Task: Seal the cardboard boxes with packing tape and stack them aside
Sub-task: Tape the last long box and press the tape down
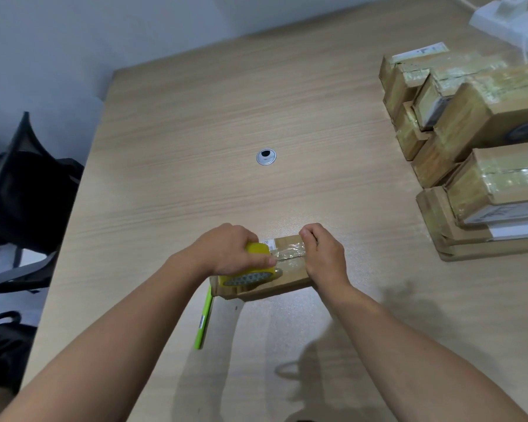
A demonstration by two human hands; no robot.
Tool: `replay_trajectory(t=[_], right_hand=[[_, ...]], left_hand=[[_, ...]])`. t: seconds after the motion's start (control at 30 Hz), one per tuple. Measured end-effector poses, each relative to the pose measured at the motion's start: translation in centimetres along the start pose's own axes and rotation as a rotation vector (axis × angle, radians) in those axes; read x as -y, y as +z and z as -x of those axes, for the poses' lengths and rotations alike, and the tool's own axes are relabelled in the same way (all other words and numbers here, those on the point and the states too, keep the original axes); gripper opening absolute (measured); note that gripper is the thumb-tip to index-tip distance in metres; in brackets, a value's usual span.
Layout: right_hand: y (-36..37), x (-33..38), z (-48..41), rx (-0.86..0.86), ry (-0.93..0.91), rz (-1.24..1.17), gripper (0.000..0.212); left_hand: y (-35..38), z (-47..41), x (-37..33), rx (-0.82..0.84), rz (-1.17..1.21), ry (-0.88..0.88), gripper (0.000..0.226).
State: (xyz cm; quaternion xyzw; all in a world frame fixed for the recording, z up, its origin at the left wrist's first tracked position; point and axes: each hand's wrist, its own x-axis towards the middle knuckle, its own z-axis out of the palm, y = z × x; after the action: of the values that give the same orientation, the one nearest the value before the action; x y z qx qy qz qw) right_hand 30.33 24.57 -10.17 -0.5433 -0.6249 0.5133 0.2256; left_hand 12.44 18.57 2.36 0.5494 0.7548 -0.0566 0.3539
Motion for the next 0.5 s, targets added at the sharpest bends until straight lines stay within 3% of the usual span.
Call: replay_trajectory(t=[0.13, 0.2, 0.27, 0.4, 0.5], right_hand=[[0.0, 0.1, 0.1, 0.004, -0.019, 0.001, 0.021], [0.0, 0.2, 0.1, 0.014, -0.034, 0.005, 0.021], [-0.2, 0.3, 0.0, 0.019, -0.051, 0.021, 0.021], [-0.2, 0.3, -0.1, 0.023, -0.072, 0.044, 0.02], [0.2, 0.4, -0.2, 0.013, -0.073, 0.058, 0.02]], left_hand=[[1.7, 2.2, 3.4, -0.007, 0.506, 0.064, 0.055], [2.1, 2.7, 4.5, -0.004, 0.588, 0.06, 0.051], [1.5, 2.4, 4.9, -0.073, 0.439, 0.034, 0.061], [0.0, 2.2, 5.8, -0.15, -0.137, -0.093, 0.075], [0.0, 2.5, 6.4, -0.128, -0.056, -0.039, 0.071]])
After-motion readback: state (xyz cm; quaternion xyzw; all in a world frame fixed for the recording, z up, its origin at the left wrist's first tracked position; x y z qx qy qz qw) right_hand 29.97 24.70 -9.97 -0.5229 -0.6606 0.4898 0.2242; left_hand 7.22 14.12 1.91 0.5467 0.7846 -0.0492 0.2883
